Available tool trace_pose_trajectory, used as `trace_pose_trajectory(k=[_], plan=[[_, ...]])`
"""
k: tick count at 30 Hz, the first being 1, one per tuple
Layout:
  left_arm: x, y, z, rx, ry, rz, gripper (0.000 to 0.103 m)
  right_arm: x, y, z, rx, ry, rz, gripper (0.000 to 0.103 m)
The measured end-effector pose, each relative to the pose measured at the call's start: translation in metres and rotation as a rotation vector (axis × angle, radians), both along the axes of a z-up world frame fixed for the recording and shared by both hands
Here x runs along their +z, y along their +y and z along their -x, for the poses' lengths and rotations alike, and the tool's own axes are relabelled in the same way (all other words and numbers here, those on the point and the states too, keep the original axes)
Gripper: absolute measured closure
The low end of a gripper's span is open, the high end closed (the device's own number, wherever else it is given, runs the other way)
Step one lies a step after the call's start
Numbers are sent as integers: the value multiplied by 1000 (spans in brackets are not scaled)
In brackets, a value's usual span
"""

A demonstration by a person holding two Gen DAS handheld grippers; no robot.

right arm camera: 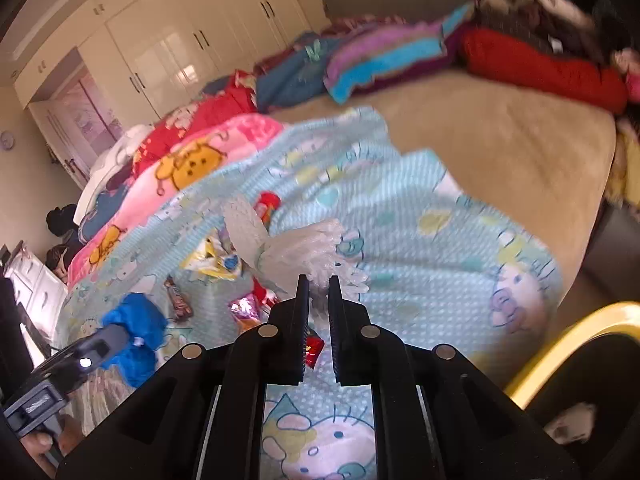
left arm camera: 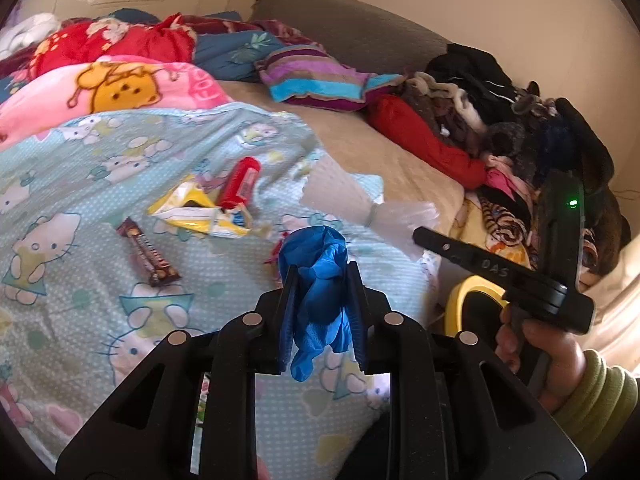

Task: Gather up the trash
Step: 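Carry the blue glove and white mesh sleeve over the yellow bin with both tools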

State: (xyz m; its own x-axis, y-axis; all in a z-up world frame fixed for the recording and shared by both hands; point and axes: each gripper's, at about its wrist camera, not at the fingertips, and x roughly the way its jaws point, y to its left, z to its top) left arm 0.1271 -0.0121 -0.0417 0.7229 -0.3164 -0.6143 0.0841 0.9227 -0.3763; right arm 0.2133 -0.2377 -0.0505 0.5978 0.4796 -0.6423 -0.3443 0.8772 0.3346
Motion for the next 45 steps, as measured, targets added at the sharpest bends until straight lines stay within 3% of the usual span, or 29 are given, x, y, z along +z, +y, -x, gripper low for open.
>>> trace_pose_trajectory(k=[12, 45], plan=[[19, -36, 8, -83, -48, -5, 86, 22, -43, 50, -58, -67, 19, 94], [36, -126, 32, -264, -93, -51, 86, 28, -158, 123, -270, -72, 28, 94]])
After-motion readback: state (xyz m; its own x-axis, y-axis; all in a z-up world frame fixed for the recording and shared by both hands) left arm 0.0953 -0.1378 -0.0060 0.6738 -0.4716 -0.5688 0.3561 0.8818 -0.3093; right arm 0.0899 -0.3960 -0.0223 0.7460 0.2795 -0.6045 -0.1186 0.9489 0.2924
